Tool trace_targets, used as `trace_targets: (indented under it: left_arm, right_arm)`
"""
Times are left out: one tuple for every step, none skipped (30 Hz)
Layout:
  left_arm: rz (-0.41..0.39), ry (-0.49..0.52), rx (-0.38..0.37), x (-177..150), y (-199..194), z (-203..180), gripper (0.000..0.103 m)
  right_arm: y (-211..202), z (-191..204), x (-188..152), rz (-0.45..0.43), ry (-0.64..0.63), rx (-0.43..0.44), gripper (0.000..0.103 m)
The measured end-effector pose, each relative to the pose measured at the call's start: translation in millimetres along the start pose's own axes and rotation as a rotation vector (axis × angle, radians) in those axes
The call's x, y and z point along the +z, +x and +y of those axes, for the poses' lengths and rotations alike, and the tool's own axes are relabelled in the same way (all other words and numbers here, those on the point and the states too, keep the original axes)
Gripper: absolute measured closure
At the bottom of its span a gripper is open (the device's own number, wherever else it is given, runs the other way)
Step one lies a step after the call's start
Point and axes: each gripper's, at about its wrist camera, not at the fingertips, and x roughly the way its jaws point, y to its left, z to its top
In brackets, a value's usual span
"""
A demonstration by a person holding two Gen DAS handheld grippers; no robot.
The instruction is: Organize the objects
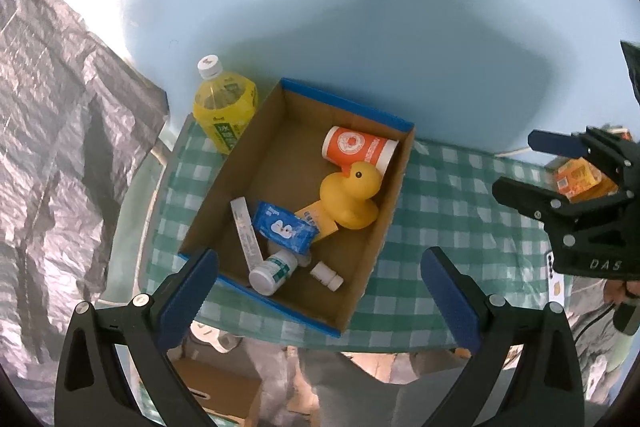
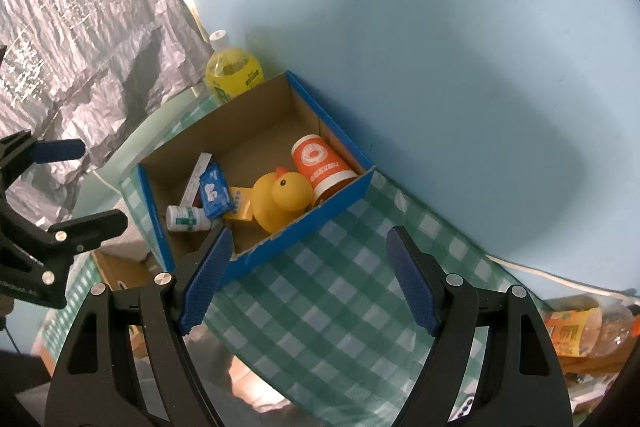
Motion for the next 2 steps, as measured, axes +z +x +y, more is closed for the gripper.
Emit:
trace_targets:
  left_arm:
    - [0.001, 0.003, -0.003, 0.0, 0.6, -0.3, 0.001]
    - [0.006, 0.007, -0.01, -0.1, 1.2, -0.7, 0.001]
  right_arm:
    - [0.1, -0.1, 0.0, 0.0, 0.0, 0.0, 0.024]
    - [0.2, 0.1, -0.1, 0.002, -0.001, -0.001, 0.024]
